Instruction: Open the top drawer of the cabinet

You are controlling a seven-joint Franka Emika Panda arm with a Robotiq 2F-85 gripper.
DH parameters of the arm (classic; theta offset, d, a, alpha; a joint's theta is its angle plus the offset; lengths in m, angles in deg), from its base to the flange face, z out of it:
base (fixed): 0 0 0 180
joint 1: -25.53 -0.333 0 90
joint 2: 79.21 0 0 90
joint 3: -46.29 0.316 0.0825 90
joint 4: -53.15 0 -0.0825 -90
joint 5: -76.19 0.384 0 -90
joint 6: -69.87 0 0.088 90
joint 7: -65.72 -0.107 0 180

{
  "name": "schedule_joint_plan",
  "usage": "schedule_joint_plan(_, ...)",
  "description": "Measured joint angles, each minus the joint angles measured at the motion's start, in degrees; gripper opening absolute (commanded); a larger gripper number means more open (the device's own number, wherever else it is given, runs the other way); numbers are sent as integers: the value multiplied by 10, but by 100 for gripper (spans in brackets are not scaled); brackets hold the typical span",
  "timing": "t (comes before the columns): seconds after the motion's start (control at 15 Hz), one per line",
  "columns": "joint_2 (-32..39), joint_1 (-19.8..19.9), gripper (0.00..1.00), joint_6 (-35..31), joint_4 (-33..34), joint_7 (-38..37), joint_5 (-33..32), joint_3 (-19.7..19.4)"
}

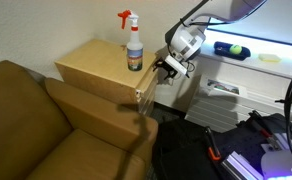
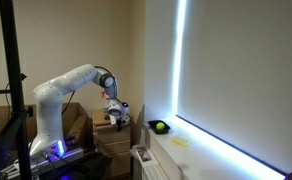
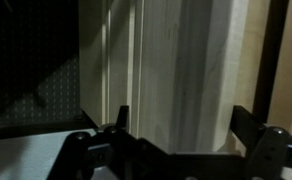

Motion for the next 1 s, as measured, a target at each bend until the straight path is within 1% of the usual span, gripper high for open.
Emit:
schedule_joint_plan(0.27,-41,24,100,-2,-51,0,3,-30)
schedule_joint_plan(0.67,-118,61,100,-3,-167,0,13,-78)
schedule_joint_plan(0.8,-143,70,100,-3,-204,-1,14,-101)
schedule_joint_plan(1.0,-178,80,100,-3,-255,-1,14,-147)
